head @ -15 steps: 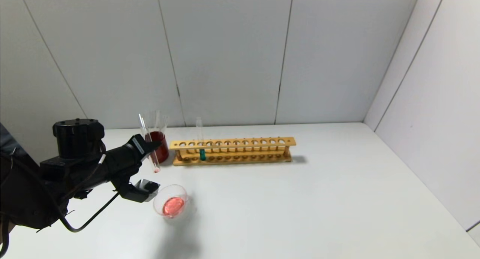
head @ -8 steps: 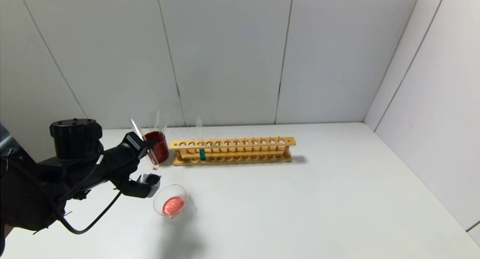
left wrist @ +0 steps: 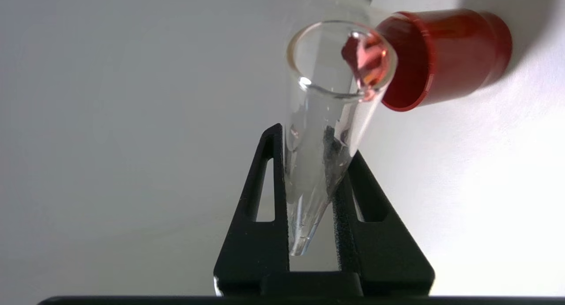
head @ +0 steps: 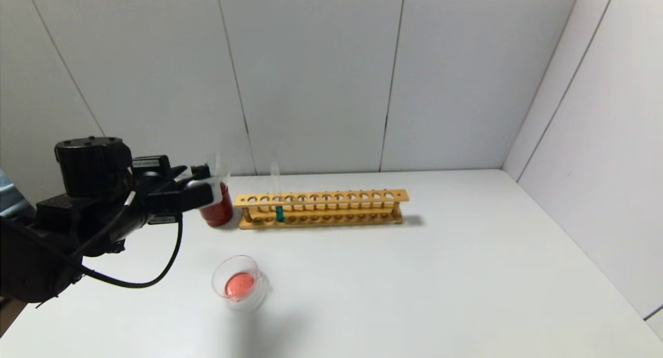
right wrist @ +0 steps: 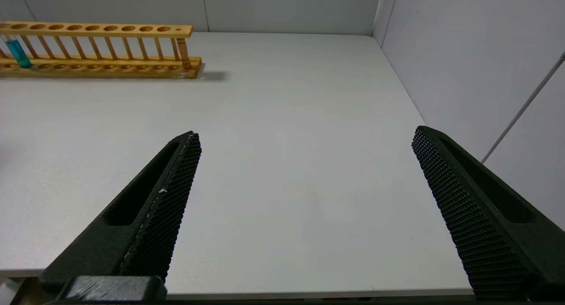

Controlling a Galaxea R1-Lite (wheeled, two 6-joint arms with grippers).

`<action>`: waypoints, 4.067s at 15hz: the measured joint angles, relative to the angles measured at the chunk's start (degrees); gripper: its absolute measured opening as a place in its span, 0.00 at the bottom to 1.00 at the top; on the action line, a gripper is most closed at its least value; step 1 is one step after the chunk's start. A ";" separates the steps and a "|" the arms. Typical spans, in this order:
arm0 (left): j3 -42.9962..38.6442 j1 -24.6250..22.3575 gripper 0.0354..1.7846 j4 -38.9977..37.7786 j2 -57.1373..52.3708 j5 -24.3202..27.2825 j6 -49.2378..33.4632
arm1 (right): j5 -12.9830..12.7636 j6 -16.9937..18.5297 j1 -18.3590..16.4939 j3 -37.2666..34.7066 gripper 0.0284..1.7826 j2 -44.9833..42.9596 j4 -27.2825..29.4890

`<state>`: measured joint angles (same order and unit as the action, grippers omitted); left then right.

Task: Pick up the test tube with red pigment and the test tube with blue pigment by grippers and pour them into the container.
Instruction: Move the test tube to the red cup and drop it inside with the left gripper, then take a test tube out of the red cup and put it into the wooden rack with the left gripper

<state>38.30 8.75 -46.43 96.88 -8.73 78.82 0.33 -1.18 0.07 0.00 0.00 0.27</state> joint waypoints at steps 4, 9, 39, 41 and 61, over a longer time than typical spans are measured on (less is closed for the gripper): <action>9.68 0.52 0.17 12.46 -1.65 -2.40 -31.48 | -0.02 0.02 0.00 0.00 0.98 0.00 0.00; 13.70 -0.16 0.17 14.32 -2.52 -2.40 -64.44 | -0.02 0.04 0.00 0.00 0.98 0.00 0.00; 27.34 -6.50 0.17 3.79 22.61 0.38 -85.32 | 0.00 0.00 -0.02 0.00 0.98 0.00 0.00; 27.34 -6.45 0.19 2.86 23.19 0.35 -85.30 | -0.02 0.00 0.00 0.00 0.98 0.00 0.00; 20.80 10.73 0.98 33.04 -0.22 -2.18 -87.26 | 0.00 0.00 -0.02 0.00 0.98 0.00 -0.02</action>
<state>59.10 19.48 -13.40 96.66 -10.91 -8.44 0.33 -1.18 0.05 0.00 0.00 0.24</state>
